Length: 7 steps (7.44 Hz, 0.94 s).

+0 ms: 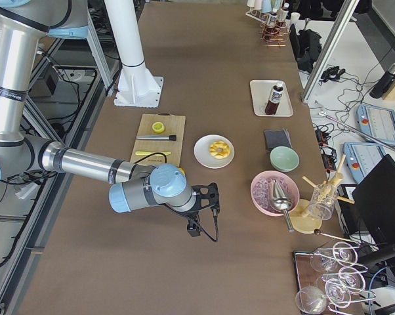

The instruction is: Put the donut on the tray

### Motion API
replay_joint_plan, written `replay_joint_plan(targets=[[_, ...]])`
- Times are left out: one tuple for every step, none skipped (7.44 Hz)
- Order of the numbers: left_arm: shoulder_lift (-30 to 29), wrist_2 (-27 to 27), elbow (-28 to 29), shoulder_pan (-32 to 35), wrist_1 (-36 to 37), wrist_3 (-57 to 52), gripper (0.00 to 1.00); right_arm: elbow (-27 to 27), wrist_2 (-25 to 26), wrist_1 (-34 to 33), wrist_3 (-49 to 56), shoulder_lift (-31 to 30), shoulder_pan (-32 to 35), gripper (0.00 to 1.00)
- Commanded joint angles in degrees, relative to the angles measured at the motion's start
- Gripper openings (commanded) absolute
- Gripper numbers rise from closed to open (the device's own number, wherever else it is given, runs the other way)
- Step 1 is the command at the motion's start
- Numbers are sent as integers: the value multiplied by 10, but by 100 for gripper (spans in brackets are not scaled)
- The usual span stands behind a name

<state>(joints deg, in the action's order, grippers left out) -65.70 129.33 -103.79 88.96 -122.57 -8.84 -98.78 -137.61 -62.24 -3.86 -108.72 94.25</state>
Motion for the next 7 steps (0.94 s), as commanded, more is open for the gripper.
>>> replay_joint_plan(targets=[[8, 3, 4, 0, 1, 1, 98, 4, -25, -3, -3, -2, -1, 100], [9, 3, 3, 0, 1, 1, 98, 4, -25, -2, -3, -4, -1, 100], [9, 5, 3, 0, 0, 1, 98, 4, -25, -3, -3, -4, -1, 100], [9, 16, 3, 0, 1, 6, 98, 7, -25, -3, -2, -5, -1, 100], [9, 46, 3, 0, 1, 29, 98, 7, -23, -4, -2, -5, -1, 100], [10, 50, 3, -1, 1, 30, 98, 6, -21, -4, -3, -4, -1, 100], [11, 50, 3, -1, 1, 30, 98, 7, -20, -3, -3, -4, -1, 100]])
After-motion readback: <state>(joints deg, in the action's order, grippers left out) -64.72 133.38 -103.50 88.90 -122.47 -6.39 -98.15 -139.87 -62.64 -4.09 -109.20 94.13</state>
